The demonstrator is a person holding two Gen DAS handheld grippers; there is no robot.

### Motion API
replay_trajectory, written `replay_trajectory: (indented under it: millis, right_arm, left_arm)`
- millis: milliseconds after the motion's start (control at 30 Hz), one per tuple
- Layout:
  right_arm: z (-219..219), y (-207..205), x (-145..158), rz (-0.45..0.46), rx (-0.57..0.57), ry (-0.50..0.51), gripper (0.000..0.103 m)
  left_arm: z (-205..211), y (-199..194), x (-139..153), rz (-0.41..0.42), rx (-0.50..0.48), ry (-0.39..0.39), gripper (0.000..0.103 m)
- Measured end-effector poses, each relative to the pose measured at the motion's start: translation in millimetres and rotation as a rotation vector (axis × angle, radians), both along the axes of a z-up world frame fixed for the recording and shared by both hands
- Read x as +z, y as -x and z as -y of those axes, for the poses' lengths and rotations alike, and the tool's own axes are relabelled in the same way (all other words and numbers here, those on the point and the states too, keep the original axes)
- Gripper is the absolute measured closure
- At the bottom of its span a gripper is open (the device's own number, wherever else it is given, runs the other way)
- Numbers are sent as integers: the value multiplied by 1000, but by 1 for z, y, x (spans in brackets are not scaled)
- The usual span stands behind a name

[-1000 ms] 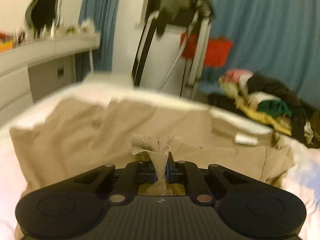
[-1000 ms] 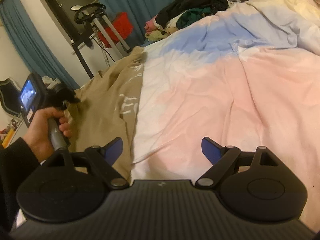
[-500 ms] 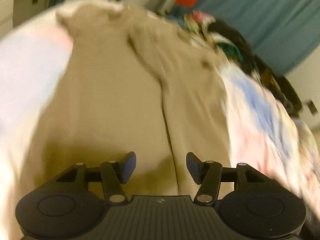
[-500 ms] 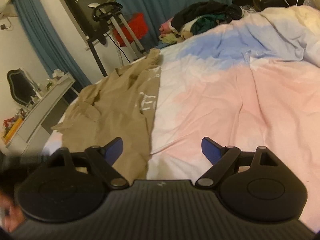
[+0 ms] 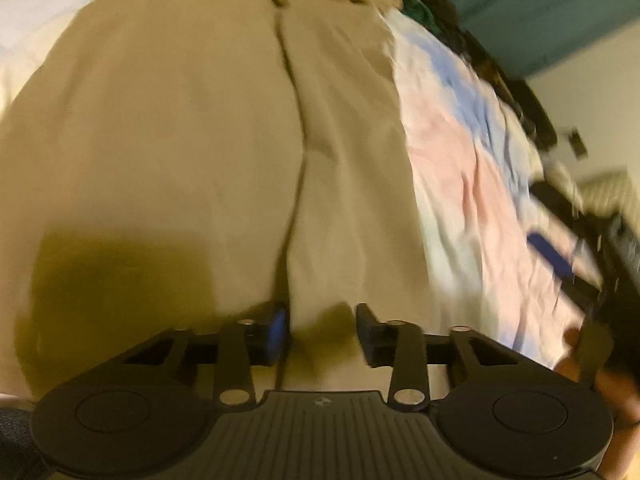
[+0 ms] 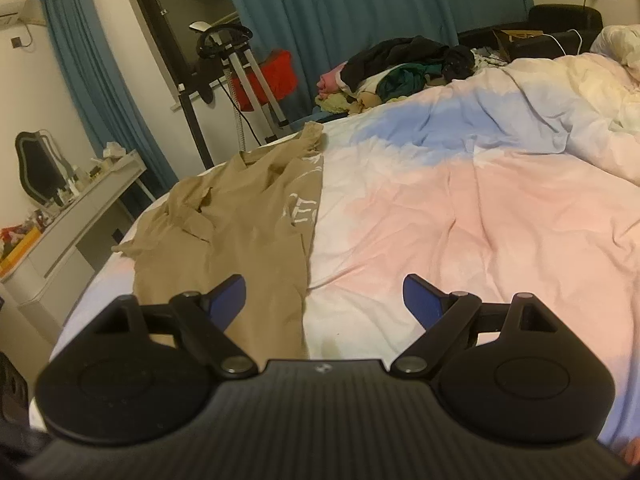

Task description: Fold clothes

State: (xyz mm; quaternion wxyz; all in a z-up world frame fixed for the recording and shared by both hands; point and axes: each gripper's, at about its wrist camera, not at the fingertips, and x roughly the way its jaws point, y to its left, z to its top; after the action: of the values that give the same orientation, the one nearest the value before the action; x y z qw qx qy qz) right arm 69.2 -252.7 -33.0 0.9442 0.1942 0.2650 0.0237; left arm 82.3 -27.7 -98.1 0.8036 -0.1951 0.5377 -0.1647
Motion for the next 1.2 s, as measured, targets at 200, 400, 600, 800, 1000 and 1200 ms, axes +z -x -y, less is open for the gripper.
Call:
replay_trajectory:
  millis: [200,400,600,800,1000,1200]
  right_arm:
    - [-6,4,0,26,23,14,16]
    - [-7,5,2,41,21,7,16]
    - [-4,11,10,61,17,-5,16]
    - [-1,28,29,135,8,15,16]
    - [-3,36,43,192,12,26,16]
    - [-7,43,48,231,20,40,16]
  left_arm:
    - [12,17,7,73,-34,-100,100]
    - [22,28,8,102,-65,-182,100]
    - [34,34,17,154,-114,-259,70]
    - [43,38,43,341,-92,-343,19]
    - [30,40,72,466,21,-359,5]
    - [23,40,107,593,88,-384,2]
